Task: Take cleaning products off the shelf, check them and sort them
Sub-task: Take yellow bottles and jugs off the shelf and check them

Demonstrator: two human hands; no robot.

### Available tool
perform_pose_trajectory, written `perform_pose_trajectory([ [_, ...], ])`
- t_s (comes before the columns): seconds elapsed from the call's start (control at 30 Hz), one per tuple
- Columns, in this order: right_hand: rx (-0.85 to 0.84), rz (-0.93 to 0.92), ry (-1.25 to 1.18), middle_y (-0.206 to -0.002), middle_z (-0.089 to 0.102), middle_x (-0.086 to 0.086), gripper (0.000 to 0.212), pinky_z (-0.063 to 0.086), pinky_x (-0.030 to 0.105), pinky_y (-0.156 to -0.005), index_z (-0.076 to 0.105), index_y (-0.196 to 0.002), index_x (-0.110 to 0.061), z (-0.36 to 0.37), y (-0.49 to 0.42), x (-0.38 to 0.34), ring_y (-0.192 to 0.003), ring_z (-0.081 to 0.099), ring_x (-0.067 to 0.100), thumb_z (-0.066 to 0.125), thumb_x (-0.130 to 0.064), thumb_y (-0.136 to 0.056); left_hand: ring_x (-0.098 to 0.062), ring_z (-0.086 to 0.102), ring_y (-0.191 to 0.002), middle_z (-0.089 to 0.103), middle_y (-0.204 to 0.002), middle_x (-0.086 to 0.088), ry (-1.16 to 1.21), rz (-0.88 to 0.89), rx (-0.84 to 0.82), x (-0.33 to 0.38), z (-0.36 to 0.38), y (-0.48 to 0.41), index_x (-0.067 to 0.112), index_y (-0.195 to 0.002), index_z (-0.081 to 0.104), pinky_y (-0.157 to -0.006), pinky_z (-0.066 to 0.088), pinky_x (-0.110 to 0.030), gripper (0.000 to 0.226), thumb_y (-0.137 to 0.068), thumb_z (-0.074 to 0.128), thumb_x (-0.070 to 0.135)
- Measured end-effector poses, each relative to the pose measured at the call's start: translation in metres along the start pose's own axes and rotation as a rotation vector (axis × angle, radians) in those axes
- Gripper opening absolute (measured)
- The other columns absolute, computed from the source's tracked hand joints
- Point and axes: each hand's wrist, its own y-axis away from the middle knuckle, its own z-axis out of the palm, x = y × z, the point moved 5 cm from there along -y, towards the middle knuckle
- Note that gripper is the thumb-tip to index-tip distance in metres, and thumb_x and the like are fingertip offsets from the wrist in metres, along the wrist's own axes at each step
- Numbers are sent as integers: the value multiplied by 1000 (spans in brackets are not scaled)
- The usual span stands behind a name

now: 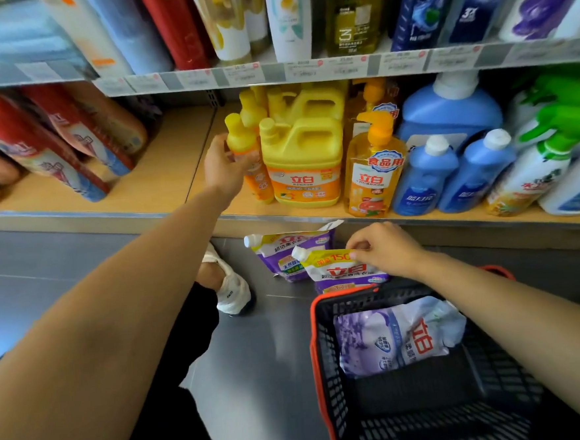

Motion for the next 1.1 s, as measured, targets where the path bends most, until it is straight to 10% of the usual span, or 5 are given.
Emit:
perform_pose_trajectory([
  [0.2,30,-148,-339,-127,56,-16,81,43,6,-74,51,-142,-30,-11,9,-38,-108,55,3,82,-55,-71,1,62,-92,63,-104,16,19,82,116,28,-38,50,26,-118,52,-79,54,-20,44,-85,77,38],
  [0.4,95,-200,-516,-131,53,-12,93,47,17,-83,37,-150,-32,-24,24,-90,-115,55,6,84,-51,-71,-13,71,-91,69,-98,2,225,2,4,77,-54,107,24,-104,59,-71,58,-28,33,-87,75,46],
  [0.57,82,-150,-762,-124,63,-2,77,56,36,-91,50,-135,-21,-19,50,-101,-108,65,12,89,-33,-71,-18,75,-87,75,-94,5,416,-106,-174,103,-27,146,17,-119,58,-67,58,-30,43,-89,70,45],
  [0.87,288,-10,-1066,-102,70,0,56,53,16,-60,48,-107,-21,-48,105,-78,-75,71,1,90,-13,-70,-26,62,-110,61,-127,-14,767,-306,-316,130,20,167,10,-139,52,-96,53,-39,50,-100,48,39],
  [1.1,394,42,-1145,-119,66,7,57,59,37,-84,53,-116,-20,-55,139,-53,-104,68,20,88,-14,-72,-23,64,-105,63,-125,-9,731,-179,-468,161,58,169,21,-128,58,-87,56,-36,38,-90,56,25],
])
